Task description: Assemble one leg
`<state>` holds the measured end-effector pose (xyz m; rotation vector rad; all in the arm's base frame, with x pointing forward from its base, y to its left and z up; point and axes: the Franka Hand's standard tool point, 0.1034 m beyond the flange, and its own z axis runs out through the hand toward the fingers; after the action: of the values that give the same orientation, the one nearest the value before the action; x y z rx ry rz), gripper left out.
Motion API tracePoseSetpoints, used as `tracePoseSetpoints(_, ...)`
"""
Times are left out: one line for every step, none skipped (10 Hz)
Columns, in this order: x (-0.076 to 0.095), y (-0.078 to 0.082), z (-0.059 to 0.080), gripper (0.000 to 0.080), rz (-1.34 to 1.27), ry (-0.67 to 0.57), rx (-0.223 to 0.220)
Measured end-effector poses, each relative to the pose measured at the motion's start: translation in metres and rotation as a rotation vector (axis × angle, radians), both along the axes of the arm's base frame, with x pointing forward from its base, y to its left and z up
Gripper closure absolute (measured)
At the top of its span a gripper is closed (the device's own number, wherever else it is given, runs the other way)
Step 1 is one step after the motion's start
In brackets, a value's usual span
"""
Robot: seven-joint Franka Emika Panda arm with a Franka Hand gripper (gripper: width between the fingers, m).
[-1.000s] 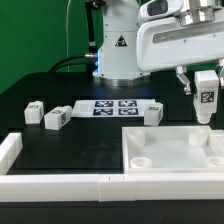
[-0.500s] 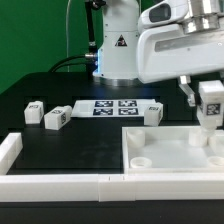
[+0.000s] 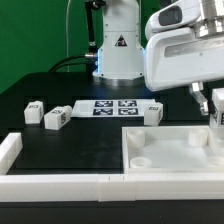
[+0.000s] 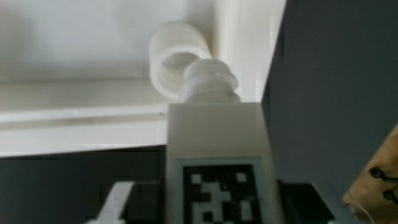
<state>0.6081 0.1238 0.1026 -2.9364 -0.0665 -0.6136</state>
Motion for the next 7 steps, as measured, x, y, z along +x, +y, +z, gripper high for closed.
tracePoseSetpoints(0.000,0.000,0.000,0.0509,0.000,0.000,0.000)
tracePoseSetpoints(0.002,-0.001,0.000,0.0509,0.001,-0.013,-0.003)
tracePoseSetpoints(0.005,-0.003,-0.003,0.0509,0.007,-0.046,-0.015)
tracePoseSetpoints(0.005,-0.003,-0.007,0.0509,0.012,-0.041,-0.017)
tracePoseSetpoints(0.005,-0.004,-0.008,0.0509,0.011,-0.039,-0.017)
tracePoseSetpoints(0.004,-0.005,-0.011,0.0509,0.010,-0.035,-0.017)
tracePoseSetpoints(0.003,-0.006,-0.014,0.0509,0.007,-0.031,-0.018)
